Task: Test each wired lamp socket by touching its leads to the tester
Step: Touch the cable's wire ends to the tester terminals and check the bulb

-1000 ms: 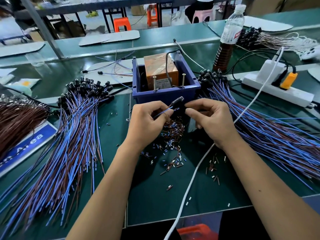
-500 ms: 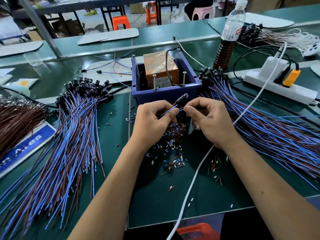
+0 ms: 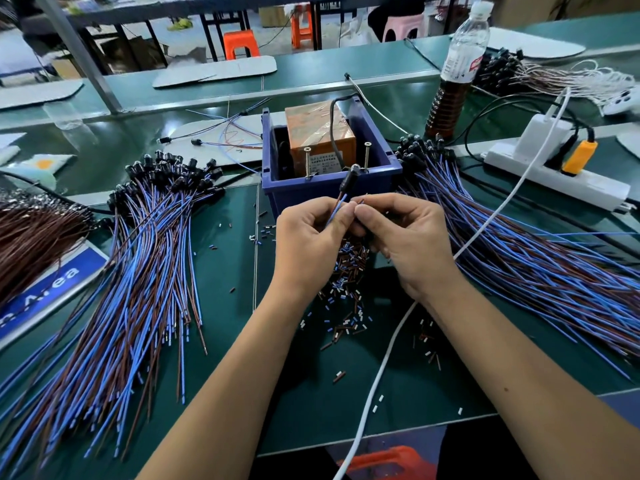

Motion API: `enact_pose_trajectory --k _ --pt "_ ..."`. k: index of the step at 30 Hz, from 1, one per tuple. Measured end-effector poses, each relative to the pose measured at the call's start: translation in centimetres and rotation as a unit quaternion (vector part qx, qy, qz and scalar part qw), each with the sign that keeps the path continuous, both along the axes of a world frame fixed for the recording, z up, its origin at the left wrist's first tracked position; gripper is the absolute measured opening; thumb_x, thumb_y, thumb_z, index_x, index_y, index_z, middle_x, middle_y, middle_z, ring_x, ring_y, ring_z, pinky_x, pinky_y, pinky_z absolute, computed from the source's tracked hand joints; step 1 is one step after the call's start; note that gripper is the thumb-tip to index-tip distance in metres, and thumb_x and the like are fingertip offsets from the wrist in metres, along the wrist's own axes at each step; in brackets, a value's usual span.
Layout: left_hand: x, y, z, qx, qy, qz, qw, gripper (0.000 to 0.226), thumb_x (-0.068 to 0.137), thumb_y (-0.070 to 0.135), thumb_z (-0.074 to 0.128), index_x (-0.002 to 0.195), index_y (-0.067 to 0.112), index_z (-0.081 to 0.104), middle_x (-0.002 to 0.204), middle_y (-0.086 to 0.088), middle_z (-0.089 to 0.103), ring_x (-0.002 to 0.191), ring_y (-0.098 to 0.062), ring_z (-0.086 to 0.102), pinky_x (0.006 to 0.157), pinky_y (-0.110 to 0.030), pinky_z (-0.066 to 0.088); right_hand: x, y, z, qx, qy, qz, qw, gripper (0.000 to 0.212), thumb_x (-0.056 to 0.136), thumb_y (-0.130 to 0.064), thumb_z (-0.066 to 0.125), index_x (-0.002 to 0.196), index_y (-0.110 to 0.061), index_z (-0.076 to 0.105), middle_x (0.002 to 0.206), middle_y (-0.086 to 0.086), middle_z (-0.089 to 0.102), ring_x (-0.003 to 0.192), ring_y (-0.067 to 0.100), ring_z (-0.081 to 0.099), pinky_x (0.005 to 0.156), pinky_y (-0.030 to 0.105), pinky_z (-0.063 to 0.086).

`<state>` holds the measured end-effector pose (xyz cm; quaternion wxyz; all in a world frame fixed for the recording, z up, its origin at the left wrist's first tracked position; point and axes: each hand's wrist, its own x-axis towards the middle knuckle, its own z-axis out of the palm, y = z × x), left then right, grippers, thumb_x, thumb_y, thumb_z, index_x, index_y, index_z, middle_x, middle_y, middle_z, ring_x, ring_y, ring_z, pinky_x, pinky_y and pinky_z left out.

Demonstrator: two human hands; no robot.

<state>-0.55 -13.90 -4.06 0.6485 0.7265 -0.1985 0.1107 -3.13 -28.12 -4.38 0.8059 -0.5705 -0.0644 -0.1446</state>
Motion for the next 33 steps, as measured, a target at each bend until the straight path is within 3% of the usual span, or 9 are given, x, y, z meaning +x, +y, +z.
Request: enact_pose_trajectory --k 3,6,9,11,15,18,21,25,33 --pt "-0.3 -0.4 0.0 0.001 -0.034 0.025 0.999 0.024 0.099 0.015 0.067 0.078 0.007 0.074 0.071 -0.002 0.073 0.068 -0.025 0.069 0.067 -0.041 0.059 0.1 -0.1 0.1 0.019 -0.002 0.004 1.000 0.007 0.091 0.001 0.072 0.096 0.000 0.076 0.078 0.006 0.078 0.061 0.008 0.069 0.057 0.015 0.051" --pt "-0.8 -0.7 0.1 0.029 -0.107 0.095 0.989 0.018 0.100 0.013 0.068 0.084 0.009 0.075 0.074 0.003 0.073 0.067 -0.015 0.068 0.063 -0.034 0.056 0.3 -0.5 -0.2 -0.049 -0.027 -0.035 0.998 0.012 0.096 -0.011 0.073 0.091 -0.019 0.080 0.072 -0.001 0.073 0.046 0.007 0.050 0.046 0.025 0.040" --pt "-0.9 -0.4 0.2 0.051 -0.183 0.197 0.962 0.012 0.096 0.007 0.069 0.086 0.008 0.074 0.075 0.005 0.071 0.066 -0.012 0.063 0.060 -0.031 0.050 0.5 -0.7 0.0 -0.078 -0.070 -0.046 0.993 0.009 0.103 -0.021 0.065 0.095 -0.021 0.070 0.094 0.003 0.077 0.042 0.015 0.047 0.044 0.028 0.043" --pt "-0.8 -0.2 0.3 0.019 -0.174 0.241 0.955 0.011 0.095 0.007 0.068 0.087 0.008 0.075 0.074 0.006 0.071 0.064 -0.006 0.061 0.061 -0.025 0.044 0.7 -0.7 0.1 -0.074 -0.072 -0.051 0.993 0.011 0.107 -0.023 0.059 0.097 -0.019 0.063 0.103 0.011 0.078 0.039 0.018 0.047 0.042 0.026 0.043" --pt "-0.7 0.0 0.9 -0.061 -0.116 0.277 0.952 0.004 0.099 0.014 0.069 0.098 0.012 0.072 0.071 0.006 0.073 0.067 -0.012 0.069 0.067 -0.026 0.051 1.2 -0.8 0.2 -0.126 -0.073 -0.168 0.975 0.011 0.106 -0.022 0.062 0.098 -0.015 0.066 0.081 0.008 0.075 0.039 0.016 0.048 0.042 0.024 0.042" --pt "-0.4 0.2 1.2 -0.107 -0.084 0.274 0.952 0.005 0.098 0.013 0.069 0.097 0.010 0.073 0.072 0.001 0.074 0.070 -0.017 0.072 0.073 -0.033 0.057 1.6 -0.8 0.4 -0.169 -0.089 -0.265 0.945 0.010 0.103 -0.021 0.066 0.098 -0.013 0.068 0.075 0.002 0.074 0.047 0.010 0.057 0.050 0.022 0.047" --pt "-0.2 0.4 1.2 -0.110 -0.066 0.269 0.954 0.006 0.098 0.012 0.070 0.094 0.014 0.073 0.072 0.000 0.074 0.071 -0.019 0.072 0.076 -0.036 0.056 1.9 -0.5 0.7 -0.229 -0.113 -0.342 0.904 0.007 0.101 -0.019 0.067 0.095 -0.017 0.071 0.075 -0.005 0.072 0.066 0.010 0.069 0.065 0.023 0.053" --pt "-0.2 0.4 1.2 -0.087 -0.077 0.278 0.954 0.009 0.099 0.014 0.069 0.093 0.013 0.075 0.070 0.005 0.072 0.066 -0.004 0.064 0.071 -0.021 0.049 2.0 0.2 1.0 -0.289 -0.146 -0.388 0.863 0.012 0.099 -0.011 0.065 0.097 -0.012 0.077 0.085 -0.006 0.073 0.076 0.007 0.067 0.071 0.020 0.051" --pt "-0.3 0.3 1.4 -0.054 -0.086 0.291 0.951 0.013 0.099 0.014 0.068 0.090 0.012 0.076 0.068 0.005 0.070 0.067 -0.005 0.061 0.073 -0.016 0.046 2.0 1.1 1.5 -0.343 -0.166 -0.392 0.837 0.014 0.098 -0.004 0.065 0.101 -0.002 0.079 0.087 0.003 0.075 0.073 0.008 0.062 0.070 0.016 0.046"
